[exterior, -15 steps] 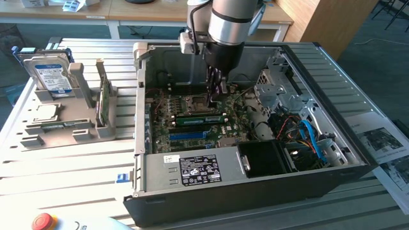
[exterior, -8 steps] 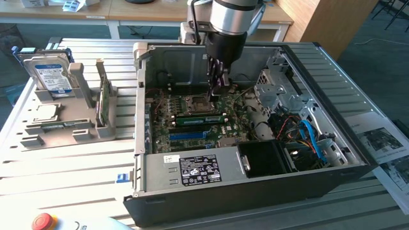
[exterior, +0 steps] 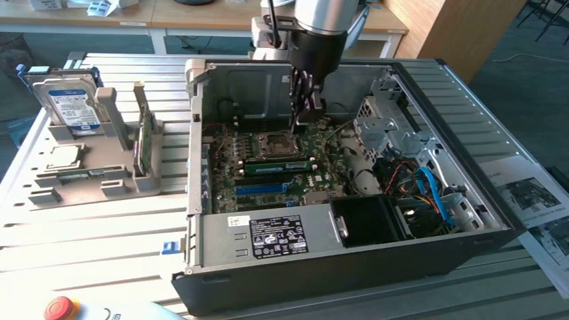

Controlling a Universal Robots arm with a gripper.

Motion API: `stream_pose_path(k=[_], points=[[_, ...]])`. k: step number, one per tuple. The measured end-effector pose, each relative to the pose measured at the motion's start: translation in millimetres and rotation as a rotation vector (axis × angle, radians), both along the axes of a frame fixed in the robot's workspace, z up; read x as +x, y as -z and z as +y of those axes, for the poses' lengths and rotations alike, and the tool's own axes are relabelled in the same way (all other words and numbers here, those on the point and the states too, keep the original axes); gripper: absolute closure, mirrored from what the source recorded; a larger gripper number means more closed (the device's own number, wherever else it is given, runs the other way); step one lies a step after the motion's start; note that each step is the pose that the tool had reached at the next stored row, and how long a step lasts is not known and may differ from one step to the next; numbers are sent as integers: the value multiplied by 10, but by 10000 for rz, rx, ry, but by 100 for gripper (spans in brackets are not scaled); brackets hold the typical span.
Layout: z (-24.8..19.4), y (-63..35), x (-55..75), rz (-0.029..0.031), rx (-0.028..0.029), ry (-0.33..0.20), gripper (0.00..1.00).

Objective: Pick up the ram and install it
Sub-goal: 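Insert the ram into the slot, then press down the ram until it locks into place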

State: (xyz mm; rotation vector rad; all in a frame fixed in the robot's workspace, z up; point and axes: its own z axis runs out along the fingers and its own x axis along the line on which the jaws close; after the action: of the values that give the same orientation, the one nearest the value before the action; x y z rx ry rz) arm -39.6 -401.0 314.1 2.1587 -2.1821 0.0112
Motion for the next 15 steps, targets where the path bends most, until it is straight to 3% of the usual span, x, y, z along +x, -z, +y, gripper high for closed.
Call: stream_pose_path(k=[6,15], points=[[0,-101,0,0,-1,0,75],[0,-107,0,0,0,0,75]])
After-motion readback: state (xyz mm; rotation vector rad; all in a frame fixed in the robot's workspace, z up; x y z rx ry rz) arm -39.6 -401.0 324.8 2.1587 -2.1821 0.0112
